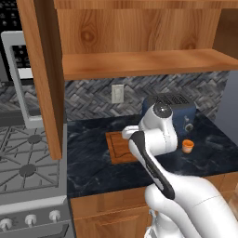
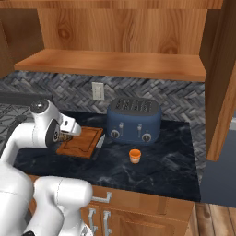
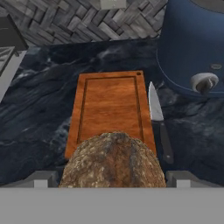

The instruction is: Pick the bread, place it on the cutting board, pick the jam, place it on the counter, and close the cabinet.

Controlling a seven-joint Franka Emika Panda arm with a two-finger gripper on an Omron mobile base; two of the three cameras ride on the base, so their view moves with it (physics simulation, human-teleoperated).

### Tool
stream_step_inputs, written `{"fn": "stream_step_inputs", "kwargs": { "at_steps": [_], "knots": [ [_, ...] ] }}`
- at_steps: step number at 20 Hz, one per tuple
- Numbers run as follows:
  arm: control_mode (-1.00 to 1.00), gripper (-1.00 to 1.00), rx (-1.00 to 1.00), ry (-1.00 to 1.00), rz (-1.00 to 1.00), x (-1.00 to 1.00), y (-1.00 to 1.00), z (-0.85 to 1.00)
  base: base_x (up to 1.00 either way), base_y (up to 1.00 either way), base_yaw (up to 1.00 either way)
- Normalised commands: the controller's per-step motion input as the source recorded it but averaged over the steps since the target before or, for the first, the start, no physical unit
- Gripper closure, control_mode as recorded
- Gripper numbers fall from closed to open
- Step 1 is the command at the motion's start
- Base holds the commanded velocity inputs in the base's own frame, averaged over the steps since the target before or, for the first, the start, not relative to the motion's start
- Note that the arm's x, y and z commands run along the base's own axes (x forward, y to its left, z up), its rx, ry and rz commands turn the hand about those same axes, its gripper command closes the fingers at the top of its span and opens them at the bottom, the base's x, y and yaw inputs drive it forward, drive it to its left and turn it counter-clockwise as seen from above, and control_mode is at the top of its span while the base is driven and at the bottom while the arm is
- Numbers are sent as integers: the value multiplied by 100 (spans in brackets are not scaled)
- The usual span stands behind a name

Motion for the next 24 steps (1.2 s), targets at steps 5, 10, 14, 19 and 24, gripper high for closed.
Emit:
{"fn": "stream_step_inputs", "kwargs": {
  "at_steps": [5,10,14,19,24],
  "knots": [
    [-100,100,0,0,0,25,0,-23,0,0,0],
    [-100,100,0,0,0,25,0,-23,0,0,0],
    [-100,100,0,0,0,24,0,-23,0,0,0],
    [-100,100,0,0,0,22,0,-23,0,0,0],
    [-100,100,0,0,0,26,0,-25,0,0,0]
  ]
}}
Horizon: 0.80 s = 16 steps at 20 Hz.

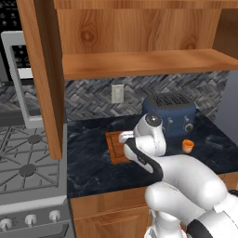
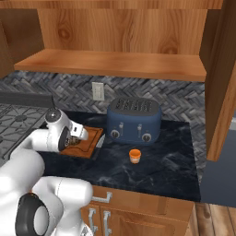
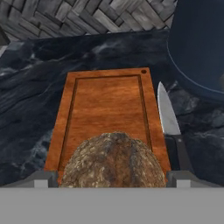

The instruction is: Pick the bread, place it on the cutting board, pick the jam, place it on the counter, and close the cabinet.

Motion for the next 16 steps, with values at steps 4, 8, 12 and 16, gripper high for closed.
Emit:
{"fn": "stream_step_inputs", "kwargs": {
  "at_steps": [4,8,12,16],
  "knots": [
    [-100,100,0,0,0,27,0,-25,0,0,0],
    [-100,100,0,0,0,26,0,-25,0,0,0],
    [-100,100,0,0,0,24,0,-23,0,0,0],
    [-100,100,0,0,0,21,0,-23,0,0,0]
  ]
}}
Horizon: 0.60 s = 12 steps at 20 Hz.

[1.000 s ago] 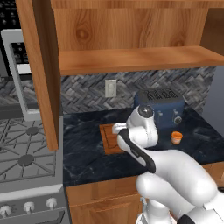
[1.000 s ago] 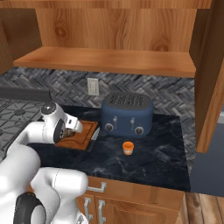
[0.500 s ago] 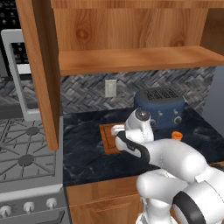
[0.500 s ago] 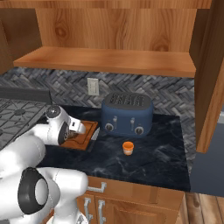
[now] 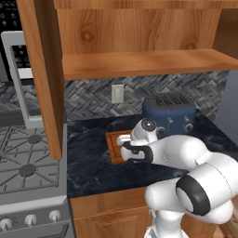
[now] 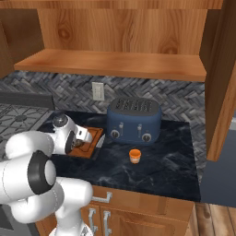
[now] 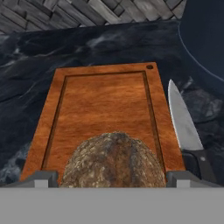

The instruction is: Pick the bread, place it on the cutting board, pick the jam, place it on the counter, and close the cabinet.

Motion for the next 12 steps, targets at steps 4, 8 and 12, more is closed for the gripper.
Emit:
{"fn": "stream_step_inputs", "kwargs": {
  "at_steps": [4,8,12],
  "knots": [
    [-100,100,0,0,0,18,0,-16,0,0,0],
    [-100,100,0,0,0,18,0,-15,0,0,0],
    [-100,100,0,0,0,17,0,-15,0,0,0]
  ]
}}
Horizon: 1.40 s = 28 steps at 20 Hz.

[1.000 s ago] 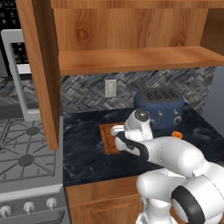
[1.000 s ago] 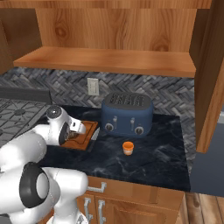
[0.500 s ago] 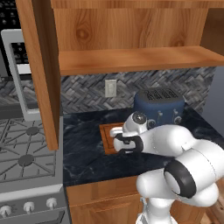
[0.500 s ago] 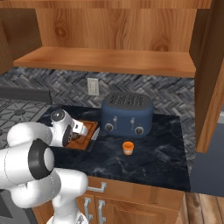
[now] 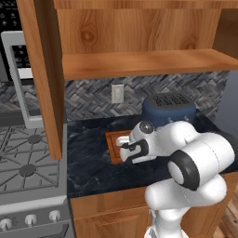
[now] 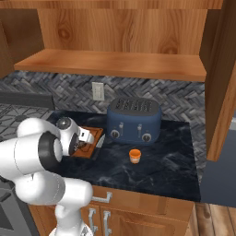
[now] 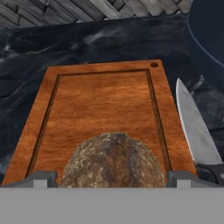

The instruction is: Pick the bread, place it on the cutting board, pick the jam, place it on the counter, and close the cabinet.

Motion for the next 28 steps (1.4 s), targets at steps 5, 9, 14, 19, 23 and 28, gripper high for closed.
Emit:
{"fn": "stream_step_inputs", "kwargs": {
  "at_steps": [5,9,14,19,23,28],
  "knots": [
    [-100,100,0,0,0,16,0,-14,0,0,0],
    [-100,100,0,0,0,13,0,-13,0,0,0],
    [-100,100,0,0,0,1,0,-4,0,0,0],
    [-100,-100,0,0,0,0,0,0,0,0,0],
    [-100,-100,0,0,0,0,0,0,0,0,0],
    [-100,-100,0,0,0,0,0,1,0,0,0]
  ]
}}
